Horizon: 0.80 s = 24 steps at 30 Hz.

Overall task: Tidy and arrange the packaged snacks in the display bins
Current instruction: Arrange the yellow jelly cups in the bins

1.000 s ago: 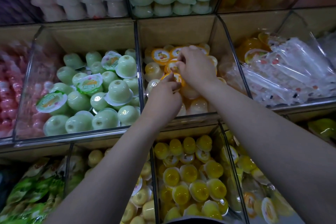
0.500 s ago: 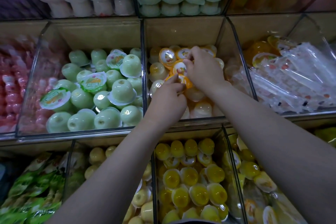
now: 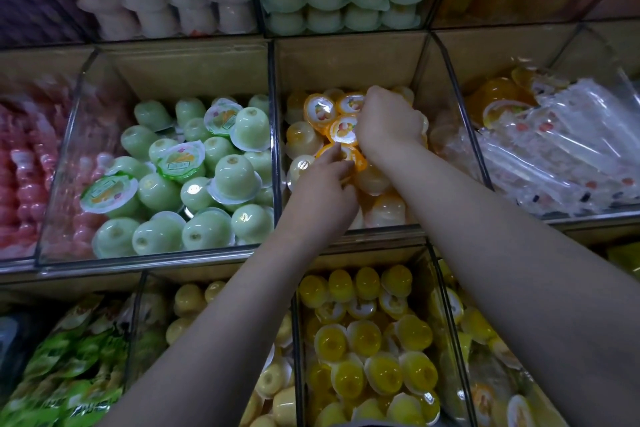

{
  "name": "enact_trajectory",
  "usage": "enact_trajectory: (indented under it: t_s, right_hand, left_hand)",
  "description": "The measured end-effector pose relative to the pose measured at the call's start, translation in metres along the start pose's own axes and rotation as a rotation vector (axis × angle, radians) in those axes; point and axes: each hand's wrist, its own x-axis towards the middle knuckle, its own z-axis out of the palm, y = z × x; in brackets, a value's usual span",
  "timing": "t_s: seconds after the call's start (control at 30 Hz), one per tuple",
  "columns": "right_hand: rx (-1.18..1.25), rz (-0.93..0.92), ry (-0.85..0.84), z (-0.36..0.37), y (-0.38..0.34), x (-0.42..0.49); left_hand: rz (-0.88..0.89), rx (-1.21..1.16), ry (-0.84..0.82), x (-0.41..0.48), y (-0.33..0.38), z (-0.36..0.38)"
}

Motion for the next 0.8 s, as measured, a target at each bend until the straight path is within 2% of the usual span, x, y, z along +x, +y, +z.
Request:
enact_trajectory:
  t_s: [0.13, 0.27, 0.37, 0.47, 0.57, 0.8]
  right_hand:
    - [-0.026, 0.046, -0.020, 0.000, 0.001, -0.001]
    - [-0.021, 0.016, -0.028, 0.000, 0.005, -0.002]
    - [0.056, -0.068, 0.058, 0.000, 0.009, -0.006]
    - [0.409, -0.152, 0.115, -0.002, 0.012, -0.015]
    - [0.763, -0.128, 0.013, -0.008, 0.009, -0.032]
    - [1.220, 0.037, -0.101, -0.029, 0.016, -0.084]
  left_hand:
    - [-0.011, 0.047, -0.066, 0.001, 0.001, 0.001]
    - [0.000, 0.060, -0.103, 0.004, 0.000, 0.003]
    - [-0.006, 0.004, -0.070, 0.004, -0.001, 0.002]
    - [-0.042, -0.146, -0.002, 0.002, 0.000, 0.000]
    - [-0.062, -0.337, 0.064, -0.002, 0.004, -0.004]
    - [-0.077, -0.754, 0.179, -0.016, 0.009, -0.014]
